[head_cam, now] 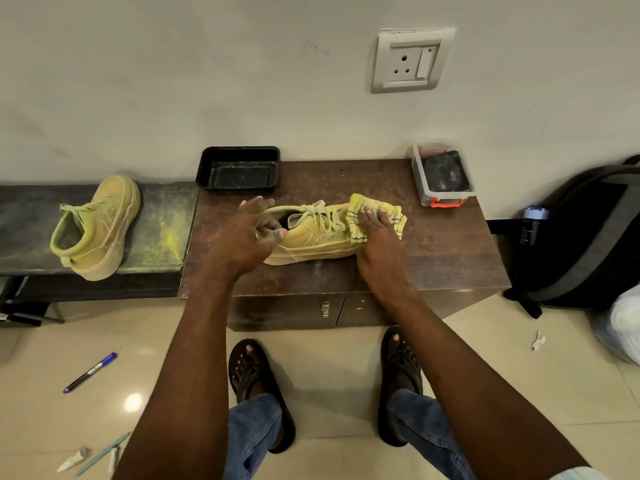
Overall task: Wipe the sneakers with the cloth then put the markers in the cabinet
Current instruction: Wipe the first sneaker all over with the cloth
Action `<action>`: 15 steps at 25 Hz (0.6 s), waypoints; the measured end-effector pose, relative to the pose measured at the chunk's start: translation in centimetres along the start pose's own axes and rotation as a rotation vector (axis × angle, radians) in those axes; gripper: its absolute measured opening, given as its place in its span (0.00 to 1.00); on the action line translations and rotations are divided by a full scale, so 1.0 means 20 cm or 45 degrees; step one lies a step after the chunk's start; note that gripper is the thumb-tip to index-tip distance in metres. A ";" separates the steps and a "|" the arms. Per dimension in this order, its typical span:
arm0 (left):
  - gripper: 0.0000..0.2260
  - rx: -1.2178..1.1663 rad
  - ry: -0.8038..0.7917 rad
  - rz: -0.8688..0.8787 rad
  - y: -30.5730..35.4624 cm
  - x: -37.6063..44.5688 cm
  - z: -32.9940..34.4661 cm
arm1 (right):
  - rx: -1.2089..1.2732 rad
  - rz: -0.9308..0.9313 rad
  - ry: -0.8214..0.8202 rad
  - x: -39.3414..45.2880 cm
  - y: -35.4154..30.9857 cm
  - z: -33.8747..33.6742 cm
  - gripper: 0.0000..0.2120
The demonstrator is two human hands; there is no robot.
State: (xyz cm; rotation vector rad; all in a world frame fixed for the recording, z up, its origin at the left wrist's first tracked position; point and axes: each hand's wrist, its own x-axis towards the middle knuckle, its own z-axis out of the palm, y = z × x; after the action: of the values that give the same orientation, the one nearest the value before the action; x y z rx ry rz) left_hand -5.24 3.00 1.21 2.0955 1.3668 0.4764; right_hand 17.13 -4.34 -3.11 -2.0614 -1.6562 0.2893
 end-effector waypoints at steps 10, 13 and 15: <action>0.06 -0.002 0.055 -0.073 0.05 0.02 0.05 | 0.404 0.124 0.151 -0.05 -0.08 0.07 0.33; 0.06 -0.084 0.063 -0.129 0.05 0.04 0.08 | 0.414 -0.156 0.013 -0.12 -0.21 0.12 0.35; 0.06 -0.122 0.082 -0.146 0.06 0.05 0.08 | 0.303 -0.318 -0.060 -0.13 -0.23 0.13 0.36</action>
State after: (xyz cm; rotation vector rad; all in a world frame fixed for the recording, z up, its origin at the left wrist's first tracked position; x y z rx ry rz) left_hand -3.01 3.16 0.68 1.9283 1.4622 0.5546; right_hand 11.26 -5.57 -3.45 -1.6678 -1.7906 0.4295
